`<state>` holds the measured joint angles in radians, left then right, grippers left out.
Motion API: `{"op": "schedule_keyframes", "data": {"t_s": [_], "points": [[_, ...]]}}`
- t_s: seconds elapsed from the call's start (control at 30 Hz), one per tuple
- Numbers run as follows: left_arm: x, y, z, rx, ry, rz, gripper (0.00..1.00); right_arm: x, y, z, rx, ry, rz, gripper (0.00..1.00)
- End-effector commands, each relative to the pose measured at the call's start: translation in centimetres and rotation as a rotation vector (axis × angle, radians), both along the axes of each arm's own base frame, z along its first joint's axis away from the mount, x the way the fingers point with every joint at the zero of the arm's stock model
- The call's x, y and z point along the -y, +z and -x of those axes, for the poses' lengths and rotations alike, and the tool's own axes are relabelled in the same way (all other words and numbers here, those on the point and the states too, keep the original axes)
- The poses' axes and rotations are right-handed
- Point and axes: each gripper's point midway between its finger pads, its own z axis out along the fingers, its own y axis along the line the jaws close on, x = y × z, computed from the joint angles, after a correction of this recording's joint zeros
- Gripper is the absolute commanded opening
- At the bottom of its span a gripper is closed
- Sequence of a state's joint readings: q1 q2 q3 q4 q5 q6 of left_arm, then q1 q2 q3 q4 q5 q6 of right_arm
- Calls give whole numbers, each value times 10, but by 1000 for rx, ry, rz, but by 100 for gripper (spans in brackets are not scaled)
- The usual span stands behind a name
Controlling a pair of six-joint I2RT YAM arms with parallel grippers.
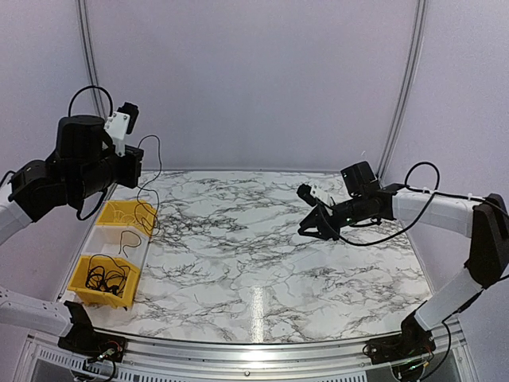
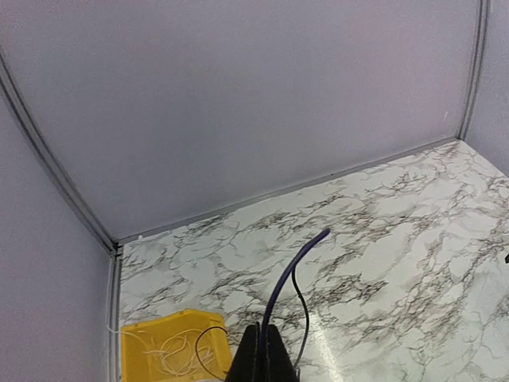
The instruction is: Untangle the cables
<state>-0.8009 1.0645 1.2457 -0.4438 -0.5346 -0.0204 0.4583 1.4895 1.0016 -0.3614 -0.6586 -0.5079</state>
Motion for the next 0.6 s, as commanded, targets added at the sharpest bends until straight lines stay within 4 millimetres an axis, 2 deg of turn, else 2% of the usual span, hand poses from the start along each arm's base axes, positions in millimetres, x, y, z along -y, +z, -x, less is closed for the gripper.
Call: {"op": "schedule_keyframes", "data": {"t_s": [0.0,0.27,0.57], "points": [[-50,8,10,11,135,-113,0,0,-5,-10,36,-1,15,30],[-95,17,24,39,254,-165,0,1,-19,-11,15,0,45,30],[-125,-5,28,7,348,-251,0,2,-23,-11,9,3,52,29]]}}
